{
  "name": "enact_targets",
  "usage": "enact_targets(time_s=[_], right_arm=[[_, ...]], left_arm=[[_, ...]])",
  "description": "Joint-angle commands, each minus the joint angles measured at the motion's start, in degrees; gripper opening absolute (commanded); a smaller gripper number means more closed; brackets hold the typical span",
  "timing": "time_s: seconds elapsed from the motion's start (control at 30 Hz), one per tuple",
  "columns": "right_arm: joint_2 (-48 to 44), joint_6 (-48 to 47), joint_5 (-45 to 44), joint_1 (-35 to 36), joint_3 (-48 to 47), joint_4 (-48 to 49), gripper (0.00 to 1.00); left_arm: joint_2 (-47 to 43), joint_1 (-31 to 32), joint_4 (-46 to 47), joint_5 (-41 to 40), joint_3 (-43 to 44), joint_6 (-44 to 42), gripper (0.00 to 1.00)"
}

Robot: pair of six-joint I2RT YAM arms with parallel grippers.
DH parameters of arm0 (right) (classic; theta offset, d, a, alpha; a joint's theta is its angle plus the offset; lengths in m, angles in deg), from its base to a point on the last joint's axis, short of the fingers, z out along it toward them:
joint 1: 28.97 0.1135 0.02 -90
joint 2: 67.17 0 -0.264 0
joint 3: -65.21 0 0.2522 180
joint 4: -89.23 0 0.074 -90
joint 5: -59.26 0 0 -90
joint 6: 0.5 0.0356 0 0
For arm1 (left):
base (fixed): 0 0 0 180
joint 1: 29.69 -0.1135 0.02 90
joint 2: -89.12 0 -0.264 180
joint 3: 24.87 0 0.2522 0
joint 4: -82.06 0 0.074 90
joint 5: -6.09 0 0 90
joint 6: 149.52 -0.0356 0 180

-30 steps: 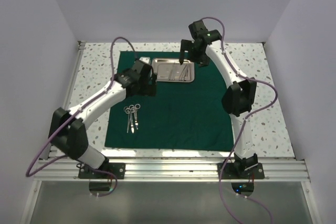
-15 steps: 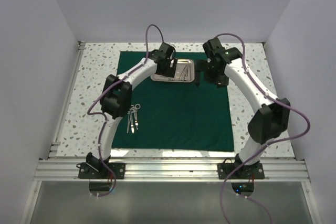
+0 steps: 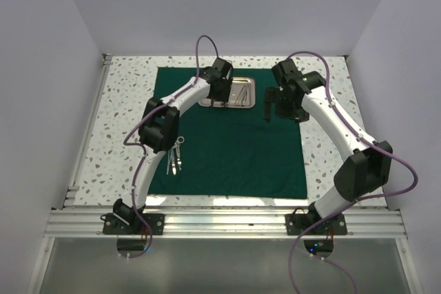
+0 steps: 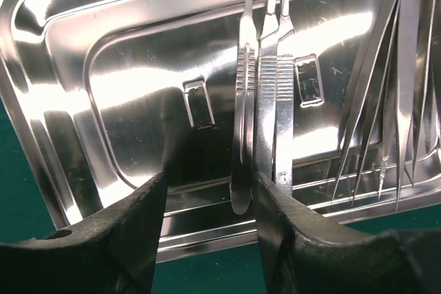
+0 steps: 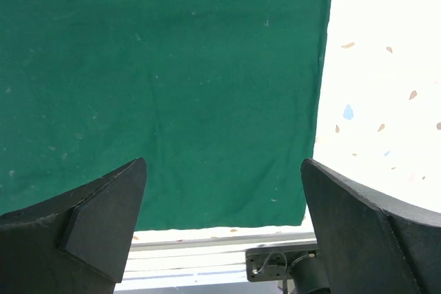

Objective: Open and lay out the surgical kit
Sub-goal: Pick up the medical item from the container.

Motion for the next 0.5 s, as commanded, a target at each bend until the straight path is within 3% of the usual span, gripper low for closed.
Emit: enact_targets(time_s=[0.0,0.13,0.47], right_arm=[[-0.7,-1.5,-1.6,0.2,-1.1,-0.9,0.99],[0.6,-2.7,-1.6,0.2,-2.2,-1.3,0.99],[2.7,-4.7,-1.8,0.1,-3.8,-1.4,0.99]], left_arm=[[1.4,-0.2,-0.3,0.4,2.2,0.3,0.55],[1.7,-0.2,-0.2,1.4,1.5,1.1,0.42],[0.4,0.8,0.0,3.3,-3.2,2.8,0.3]])
